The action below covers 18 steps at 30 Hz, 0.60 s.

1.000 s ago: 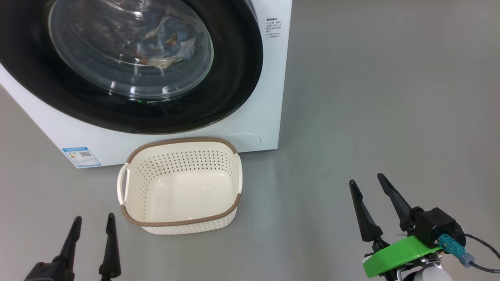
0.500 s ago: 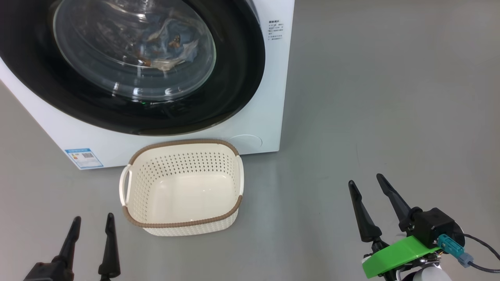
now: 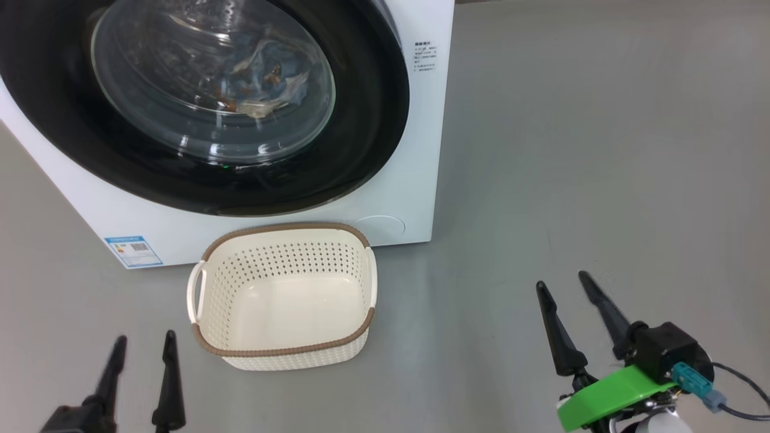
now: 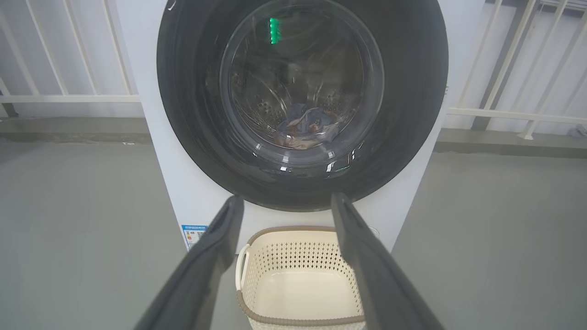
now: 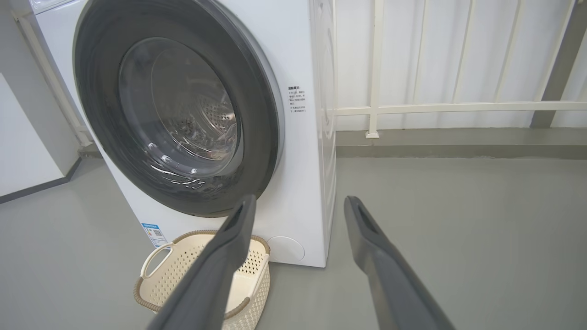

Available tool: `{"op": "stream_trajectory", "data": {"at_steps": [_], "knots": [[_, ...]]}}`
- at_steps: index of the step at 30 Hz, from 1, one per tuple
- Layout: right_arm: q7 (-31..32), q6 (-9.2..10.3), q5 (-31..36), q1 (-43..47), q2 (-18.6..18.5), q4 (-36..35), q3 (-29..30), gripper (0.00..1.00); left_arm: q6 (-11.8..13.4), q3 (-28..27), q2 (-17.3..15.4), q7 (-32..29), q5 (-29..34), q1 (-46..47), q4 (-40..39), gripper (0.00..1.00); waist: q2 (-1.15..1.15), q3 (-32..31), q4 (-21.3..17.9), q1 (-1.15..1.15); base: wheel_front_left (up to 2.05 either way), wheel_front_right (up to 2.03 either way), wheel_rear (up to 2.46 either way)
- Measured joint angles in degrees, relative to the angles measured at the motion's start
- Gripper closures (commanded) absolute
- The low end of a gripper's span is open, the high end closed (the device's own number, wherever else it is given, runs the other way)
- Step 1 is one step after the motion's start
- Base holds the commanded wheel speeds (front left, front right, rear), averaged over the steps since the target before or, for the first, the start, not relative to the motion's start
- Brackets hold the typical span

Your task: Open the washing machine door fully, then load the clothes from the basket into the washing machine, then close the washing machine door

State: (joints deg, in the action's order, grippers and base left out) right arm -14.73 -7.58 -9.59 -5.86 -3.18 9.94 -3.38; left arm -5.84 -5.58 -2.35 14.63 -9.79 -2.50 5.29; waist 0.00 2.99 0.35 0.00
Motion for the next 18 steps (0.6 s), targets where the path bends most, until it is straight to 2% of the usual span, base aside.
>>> {"op": "stream_trajectory", "data": {"at_steps": [1, 7, 18], "knots": [[0.0, 0.0, 0.0, 0.0, 0.0, 0.2, 0.0, 1.0, 0.0, 0.0, 0.0, 0.0, 0.0, 0.0, 0.2, 1.0, 0.0, -0.1, 0.1, 0.0, 0.0, 0.0, 0.0], [0.1, 0.0, -0.3, 2.2, 0.0, 4.1, 0.0, 1.0, 0.0, 0.5, 1.6, -0.4, -0.3, -0.7, 4.1, 1.0, 0.0, -0.1, 0.0, 0.0, 0.0, 0.0, 0.0], [1.6, 0.0, -7.9, 2.5, 0.0, 4.2, 0.3, 1.0, 0.0, 0.5, 1.5, -2.2, -7.2, -0.8, 4.6, 1.0, 0.0, -0.4, 0.0, 0.01, 0.0, 0.0, 0.0]]}}
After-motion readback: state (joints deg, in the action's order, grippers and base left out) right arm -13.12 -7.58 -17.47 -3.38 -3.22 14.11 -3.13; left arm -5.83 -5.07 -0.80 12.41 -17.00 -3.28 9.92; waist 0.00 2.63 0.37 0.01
